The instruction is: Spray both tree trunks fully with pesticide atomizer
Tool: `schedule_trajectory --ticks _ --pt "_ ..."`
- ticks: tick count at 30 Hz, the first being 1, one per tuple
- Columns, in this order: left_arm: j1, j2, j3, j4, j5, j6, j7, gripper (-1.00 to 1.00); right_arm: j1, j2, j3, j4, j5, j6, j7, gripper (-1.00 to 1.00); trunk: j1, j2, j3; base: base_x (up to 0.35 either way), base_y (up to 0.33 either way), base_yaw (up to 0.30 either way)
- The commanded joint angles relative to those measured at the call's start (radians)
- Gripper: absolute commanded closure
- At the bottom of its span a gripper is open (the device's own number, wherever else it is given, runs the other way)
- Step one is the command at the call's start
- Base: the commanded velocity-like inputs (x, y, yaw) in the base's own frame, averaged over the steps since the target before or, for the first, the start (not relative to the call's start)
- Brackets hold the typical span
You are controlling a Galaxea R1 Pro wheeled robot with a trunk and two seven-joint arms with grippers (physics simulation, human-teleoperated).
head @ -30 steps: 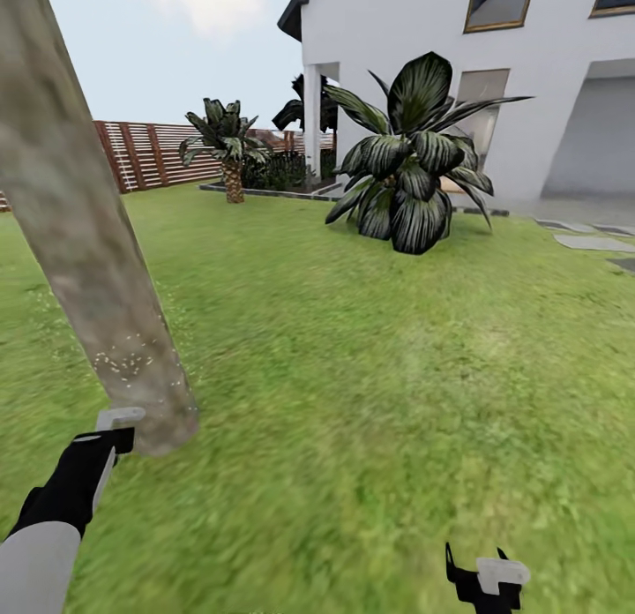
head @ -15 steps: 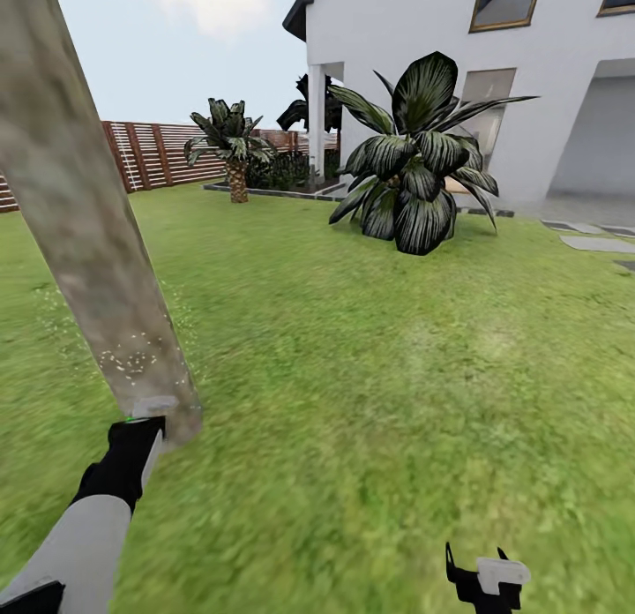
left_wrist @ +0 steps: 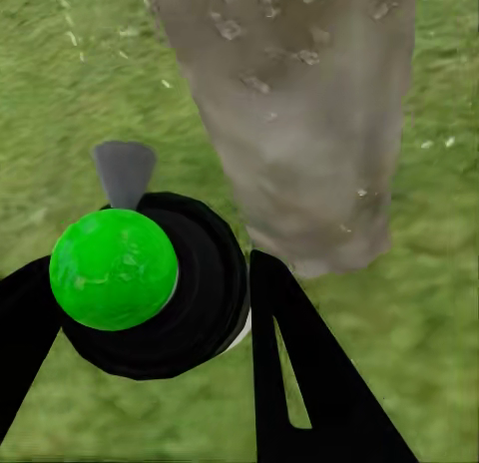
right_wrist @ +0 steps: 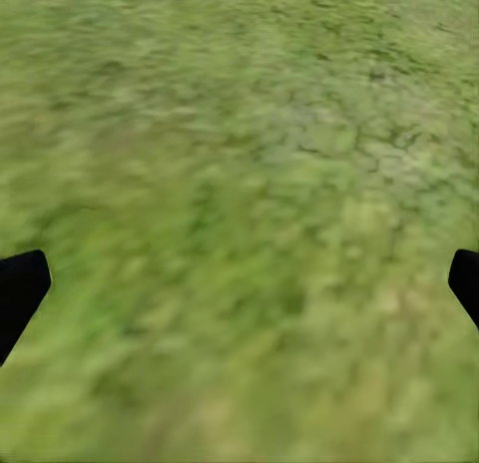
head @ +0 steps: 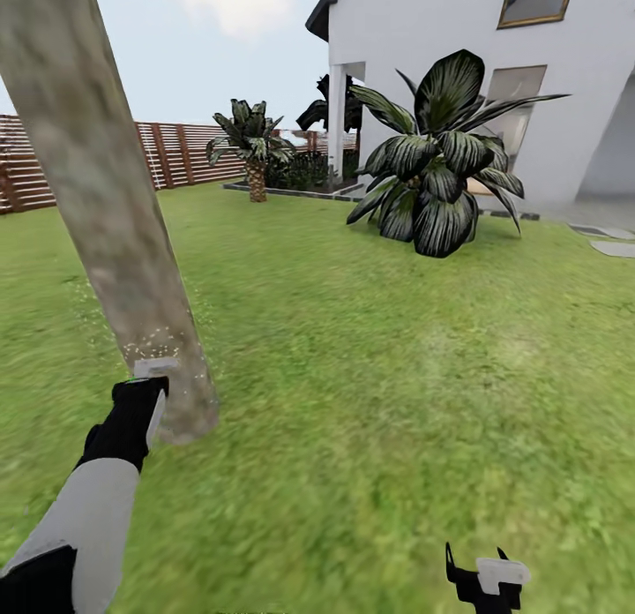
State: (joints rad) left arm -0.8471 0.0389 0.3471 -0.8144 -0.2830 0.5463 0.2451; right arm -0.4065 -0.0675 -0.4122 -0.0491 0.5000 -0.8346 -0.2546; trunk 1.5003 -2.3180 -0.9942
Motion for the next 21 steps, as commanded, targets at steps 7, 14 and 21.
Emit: schedule_trajectory --ticks 7,14,21 --pt "-0.005 0.166 0.003 -0.001 0.001 0.025 -0.268 1.00 0.000 0.000 0.000 0.000 0.000 0.000 0.000 -1.00 0.000 0.000 0.000 0.000 0.000 0.055" --pt "-0.086 0.190 -0.003 0.000 0.001 0.059 -0.360 1.00 0.000 -0.002 0.000 0.000 0.000 0.000 0.000 -1.00 0.000 0.000 0.000 0.000 0.000 0.000" --pt "-0.073 0.350 -0.005 0.004 -0.008 0.059 -0.545 1.00 0.000 -0.002 0.000 0.000 0.000 0.000 0.001 -1.00 0.000 0.000 0.000 0.000 0.000 0.000"
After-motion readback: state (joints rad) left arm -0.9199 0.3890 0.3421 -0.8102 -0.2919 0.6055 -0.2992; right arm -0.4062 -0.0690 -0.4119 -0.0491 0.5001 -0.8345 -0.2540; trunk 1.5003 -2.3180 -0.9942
